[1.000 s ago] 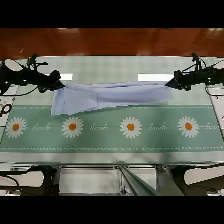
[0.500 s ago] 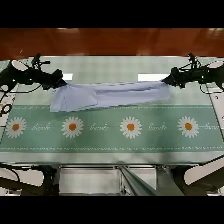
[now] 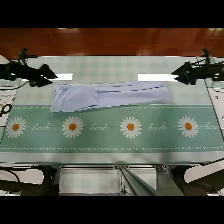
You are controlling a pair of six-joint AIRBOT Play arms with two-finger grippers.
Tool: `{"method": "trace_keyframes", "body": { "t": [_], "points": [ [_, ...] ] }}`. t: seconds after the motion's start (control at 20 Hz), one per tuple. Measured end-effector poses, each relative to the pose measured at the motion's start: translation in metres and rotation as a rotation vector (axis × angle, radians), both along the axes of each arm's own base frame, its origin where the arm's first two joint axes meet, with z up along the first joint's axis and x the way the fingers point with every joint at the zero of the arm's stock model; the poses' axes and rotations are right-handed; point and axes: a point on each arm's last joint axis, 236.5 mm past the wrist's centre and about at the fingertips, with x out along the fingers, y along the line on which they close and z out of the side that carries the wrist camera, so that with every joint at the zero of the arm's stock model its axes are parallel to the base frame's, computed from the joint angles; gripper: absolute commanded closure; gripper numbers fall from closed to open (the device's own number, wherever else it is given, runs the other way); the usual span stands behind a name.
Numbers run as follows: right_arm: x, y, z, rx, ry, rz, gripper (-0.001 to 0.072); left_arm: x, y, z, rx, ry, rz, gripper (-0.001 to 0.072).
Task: Fold the shirts.
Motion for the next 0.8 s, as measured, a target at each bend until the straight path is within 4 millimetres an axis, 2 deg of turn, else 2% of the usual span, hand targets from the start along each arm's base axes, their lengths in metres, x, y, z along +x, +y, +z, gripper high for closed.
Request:
{"method": "trace_keyframes", "body": {
  "t": [0.1,0.2,0.25,0.35,0.45,0.6,0.8],
  "points": [
    [-0.015,-0.038,0.030,-0.036,-0.030,-0.049,0.0295,-0.008,0.022,0.041,0.039,-0.087,0.038,0.0205],
    [-0.031,-0.067,0.043,-0.071,-0.038,-0.106,0.0294,-0.026,0.024,0.078,0.076,-0.174,0.051,0.0205],
    [-0.039,-0.074,0.042,-0.078,-0.031,-0.122,0.0292,-0.036,0.020,0.091,0.095,-0.222,0.060,0.0205],
    [-0.050,-0.080,0.026,-0.074,0.004,-0.148,0.0291,-0.059,-0.002,0.103,0.115,-0.290,0.052,0.0204],
    [-0.055,-0.074,0.003,-0.048,0.047,-0.146,0.0290,-0.082,-0.026,0.097,0.121,-0.326,0.029,0.0204],
    [-0.053,-0.052,-0.037,0.008,0.121,-0.115,0.0291,-0.107,-0.056,0.078,0.118,-0.336,-0.014,0.0204],
    [-0.049,-0.015,-0.079,0.101,0.200,-0.064,0.0291,-0.119,-0.074,0.061,0.107,-0.331,-0.039,0.0204]
  ]
}}
